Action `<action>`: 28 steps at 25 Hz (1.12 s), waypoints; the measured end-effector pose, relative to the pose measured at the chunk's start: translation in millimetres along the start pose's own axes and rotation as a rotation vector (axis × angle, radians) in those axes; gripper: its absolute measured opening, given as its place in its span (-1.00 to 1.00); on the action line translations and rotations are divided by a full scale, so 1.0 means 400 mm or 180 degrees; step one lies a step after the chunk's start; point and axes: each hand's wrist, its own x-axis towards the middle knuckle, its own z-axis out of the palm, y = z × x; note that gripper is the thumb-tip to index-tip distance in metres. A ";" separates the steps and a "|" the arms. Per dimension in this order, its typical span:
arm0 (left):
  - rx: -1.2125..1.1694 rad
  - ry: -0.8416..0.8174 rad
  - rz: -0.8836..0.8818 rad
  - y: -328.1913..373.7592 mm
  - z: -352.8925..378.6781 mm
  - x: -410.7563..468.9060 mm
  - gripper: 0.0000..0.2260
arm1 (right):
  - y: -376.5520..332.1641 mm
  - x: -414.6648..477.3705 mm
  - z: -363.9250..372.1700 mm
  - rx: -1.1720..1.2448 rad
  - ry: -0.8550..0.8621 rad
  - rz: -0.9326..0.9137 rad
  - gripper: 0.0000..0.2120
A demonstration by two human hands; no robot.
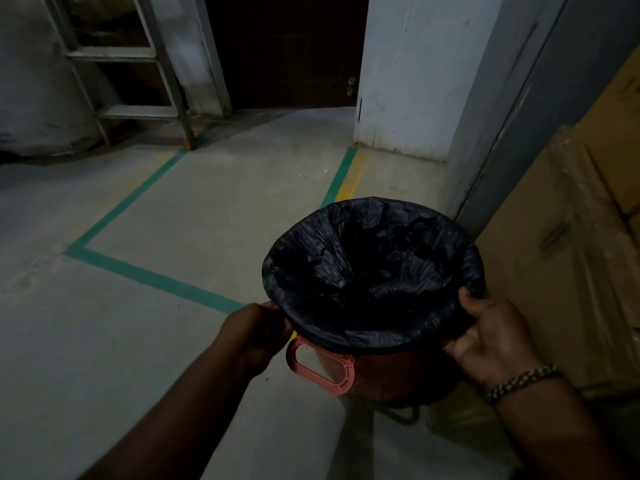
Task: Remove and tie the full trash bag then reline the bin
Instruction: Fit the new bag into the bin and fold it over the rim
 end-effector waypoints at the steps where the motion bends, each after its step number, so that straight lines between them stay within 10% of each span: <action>1: -0.0173 -0.0003 -0.0069 0.013 -0.006 0.004 -0.80 | 0.000 0.000 0.000 -0.0037 -0.0001 -0.0027 -0.81; 28: -0.1500 -0.0366 0.0411 0.040 0.008 -0.023 -0.71 | 0.024 -0.020 0.052 0.0154 -0.0118 -0.0083 -0.75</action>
